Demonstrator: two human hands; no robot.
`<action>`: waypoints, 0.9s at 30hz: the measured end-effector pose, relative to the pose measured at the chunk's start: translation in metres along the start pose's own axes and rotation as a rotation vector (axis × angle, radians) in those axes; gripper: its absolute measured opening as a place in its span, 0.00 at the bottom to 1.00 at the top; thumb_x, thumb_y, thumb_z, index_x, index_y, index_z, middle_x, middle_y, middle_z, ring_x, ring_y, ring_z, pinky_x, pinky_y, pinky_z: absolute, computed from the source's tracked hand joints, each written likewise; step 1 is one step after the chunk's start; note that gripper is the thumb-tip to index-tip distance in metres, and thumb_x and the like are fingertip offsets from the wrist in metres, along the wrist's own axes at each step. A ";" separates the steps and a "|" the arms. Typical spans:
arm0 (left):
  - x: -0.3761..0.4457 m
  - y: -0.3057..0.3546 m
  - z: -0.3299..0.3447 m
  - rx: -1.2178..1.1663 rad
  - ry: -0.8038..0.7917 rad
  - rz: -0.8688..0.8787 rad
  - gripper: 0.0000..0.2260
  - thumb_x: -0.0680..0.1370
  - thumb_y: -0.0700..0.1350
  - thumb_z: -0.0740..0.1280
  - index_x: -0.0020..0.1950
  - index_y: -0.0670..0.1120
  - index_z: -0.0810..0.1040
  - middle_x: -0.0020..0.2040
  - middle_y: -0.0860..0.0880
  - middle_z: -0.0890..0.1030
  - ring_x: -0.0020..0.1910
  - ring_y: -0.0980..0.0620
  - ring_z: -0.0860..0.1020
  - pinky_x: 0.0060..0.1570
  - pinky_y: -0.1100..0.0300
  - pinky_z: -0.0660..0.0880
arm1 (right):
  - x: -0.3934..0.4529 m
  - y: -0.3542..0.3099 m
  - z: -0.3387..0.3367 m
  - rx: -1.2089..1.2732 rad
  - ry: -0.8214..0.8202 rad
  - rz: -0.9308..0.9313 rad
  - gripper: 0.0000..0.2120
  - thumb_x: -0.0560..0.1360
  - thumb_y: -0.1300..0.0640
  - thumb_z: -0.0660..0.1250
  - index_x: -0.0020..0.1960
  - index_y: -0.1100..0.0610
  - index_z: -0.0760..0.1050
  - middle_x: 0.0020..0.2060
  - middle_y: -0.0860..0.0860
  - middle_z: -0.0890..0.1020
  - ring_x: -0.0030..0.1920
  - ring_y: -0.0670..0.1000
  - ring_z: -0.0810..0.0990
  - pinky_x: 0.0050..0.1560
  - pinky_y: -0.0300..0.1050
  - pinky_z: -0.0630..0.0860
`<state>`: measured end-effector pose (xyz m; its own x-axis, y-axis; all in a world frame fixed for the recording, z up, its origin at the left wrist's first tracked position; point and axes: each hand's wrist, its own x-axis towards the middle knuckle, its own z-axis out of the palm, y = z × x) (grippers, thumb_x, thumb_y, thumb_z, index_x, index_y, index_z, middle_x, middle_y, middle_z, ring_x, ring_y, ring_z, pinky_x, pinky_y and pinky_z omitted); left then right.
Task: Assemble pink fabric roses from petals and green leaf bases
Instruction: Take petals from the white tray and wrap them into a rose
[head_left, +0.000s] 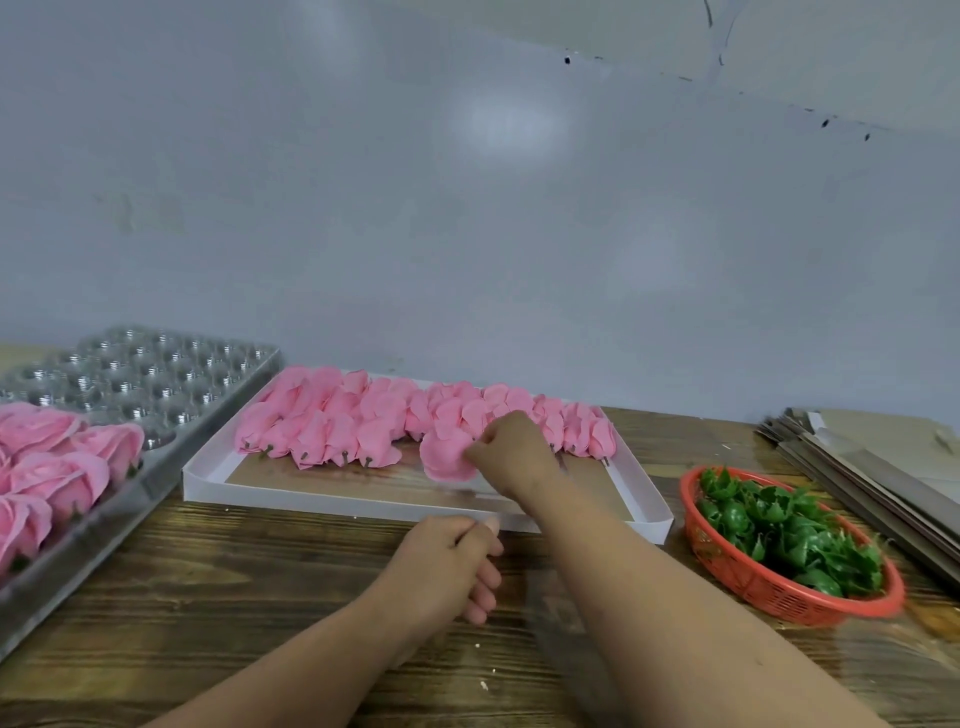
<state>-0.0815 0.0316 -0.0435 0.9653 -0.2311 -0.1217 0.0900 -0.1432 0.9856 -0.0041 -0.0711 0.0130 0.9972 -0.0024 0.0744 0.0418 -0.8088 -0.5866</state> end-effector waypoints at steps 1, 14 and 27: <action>-0.001 0.002 0.001 -0.050 0.001 -0.010 0.15 0.81 0.52 0.59 0.48 0.43 0.79 0.35 0.47 0.81 0.30 0.55 0.79 0.34 0.63 0.76 | -0.007 0.001 -0.008 -0.005 0.011 -0.018 0.14 0.72 0.62 0.61 0.30 0.57 0.60 0.27 0.51 0.64 0.26 0.49 0.59 0.27 0.41 0.55; -0.017 0.020 0.022 -0.962 -0.230 -0.170 0.30 0.64 0.56 0.70 0.62 0.43 0.77 0.60 0.40 0.81 0.62 0.43 0.78 0.61 0.47 0.74 | -0.088 0.018 -0.005 0.357 0.050 -0.187 0.20 0.73 0.60 0.66 0.23 0.53 0.67 0.19 0.43 0.70 0.24 0.40 0.67 0.27 0.36 0.65; -0.012 0.018 0.013 -0.978 -0.095 -0.179 0.24 0.66 0.44 0.70 0.61 0.43 0.75 0.45 0.42 0.83 0.45 0.44 0.81 0.52 0.49 0.75 | -0.110 0.036 0.010 0.574 0.050 -0.174 0.09 0.68 0.63 0.66 0.31 0.67 0.73 0.27 0.56 0.75 0.29 0.50 0.70 0.32 0.45 0.68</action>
<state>-0.0950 0.0192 -0.0253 0.8981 -0.3655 -0.2444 0.4355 0.6623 0.6097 -0.1114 -0.0940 -0.0249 0.9693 0.0624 0.2378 0.2443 -0.3534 -0.9030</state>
